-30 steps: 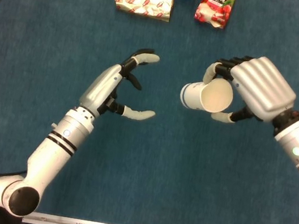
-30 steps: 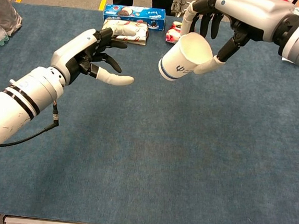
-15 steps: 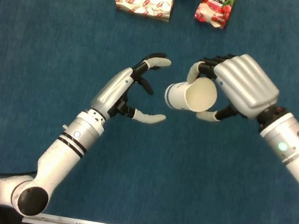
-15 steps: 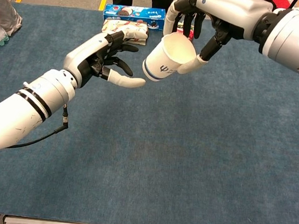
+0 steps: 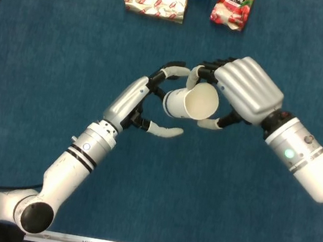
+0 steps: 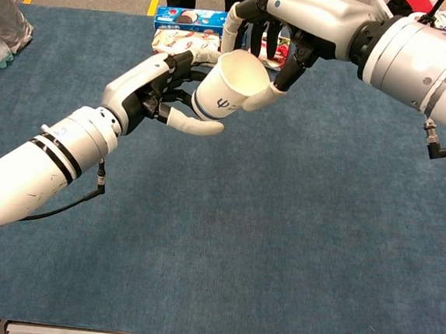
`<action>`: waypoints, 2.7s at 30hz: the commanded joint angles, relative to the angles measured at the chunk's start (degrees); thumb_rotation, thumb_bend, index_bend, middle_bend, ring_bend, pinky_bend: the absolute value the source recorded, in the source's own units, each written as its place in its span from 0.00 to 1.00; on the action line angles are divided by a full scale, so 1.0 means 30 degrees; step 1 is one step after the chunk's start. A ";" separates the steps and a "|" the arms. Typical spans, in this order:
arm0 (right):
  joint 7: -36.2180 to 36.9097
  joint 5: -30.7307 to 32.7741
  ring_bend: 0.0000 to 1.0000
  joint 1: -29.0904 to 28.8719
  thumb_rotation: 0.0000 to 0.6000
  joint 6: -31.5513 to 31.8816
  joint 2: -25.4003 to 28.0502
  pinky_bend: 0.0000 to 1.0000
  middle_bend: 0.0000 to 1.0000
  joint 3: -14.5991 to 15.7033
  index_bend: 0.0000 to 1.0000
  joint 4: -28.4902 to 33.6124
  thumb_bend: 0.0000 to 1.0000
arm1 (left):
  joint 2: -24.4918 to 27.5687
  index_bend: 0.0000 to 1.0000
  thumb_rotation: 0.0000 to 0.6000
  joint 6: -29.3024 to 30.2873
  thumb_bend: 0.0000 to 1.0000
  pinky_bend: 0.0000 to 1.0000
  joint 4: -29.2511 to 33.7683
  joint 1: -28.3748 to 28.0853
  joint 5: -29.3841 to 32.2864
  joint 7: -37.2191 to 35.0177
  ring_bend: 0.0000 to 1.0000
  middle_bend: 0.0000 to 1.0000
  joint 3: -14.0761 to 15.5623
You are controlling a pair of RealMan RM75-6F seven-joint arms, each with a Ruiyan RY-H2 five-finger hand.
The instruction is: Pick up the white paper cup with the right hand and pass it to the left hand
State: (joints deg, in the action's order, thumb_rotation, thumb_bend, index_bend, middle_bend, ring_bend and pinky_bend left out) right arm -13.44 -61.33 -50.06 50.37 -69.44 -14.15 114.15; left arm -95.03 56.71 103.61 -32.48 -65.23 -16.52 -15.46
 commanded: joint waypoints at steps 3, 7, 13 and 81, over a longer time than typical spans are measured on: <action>0.0050 0.0071 0.45 -0.0179 1.00 0.0050 -0.0216 0.46 0.46 -0.0004 0.47 -0.0153 0.00 | -0.0020 0.16 1.00 -0.0056 0.10 0.39 0.0005 -0.0102 -0.0038 0.0037 0.14 0.07 0.0081; 0.0286 0.0063 0.45 -0.0257 1.00 0.0030 -0.0269 0.46 0.46 -0.0031 0.47 -0.0128 0.00 | -0.0231 0.16 1.00 -0.0050 0.10 0.39 -0.0222 -0.0223 0.0036 0.0205 0.14 0.07 0.0150; 0.0532 -0.0039 0.45 -0.0381 1.00 -0.0041 -0.0259 0.46 0.46 -0.0032 0.47 -0.0078 0.00 | -0.0571 0.16 1.00 -0.0145 0.09 0.39 -0.0520 -0.0428 0.0192 0.0414 0.14 0.06 0.0239; 0.0708 -0.0403 0.45 -0.0579 1.00 0.0343 -0.0168 0.46 0.46 0.0517 0.48 0.0076 0.00 | -0.2790 0.51 1.00 0.2477 0.10 0.78 -0.1418 0.0427 -0.0045 0.1479 0.49 0.51 0.0154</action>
State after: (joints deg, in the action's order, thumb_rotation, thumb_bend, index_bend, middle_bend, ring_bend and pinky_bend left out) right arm -11.31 -62.54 -51.80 51.40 -69.94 -12.60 114.38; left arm -103.38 64.12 99.37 -31.22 -65.36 -12.10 -14.99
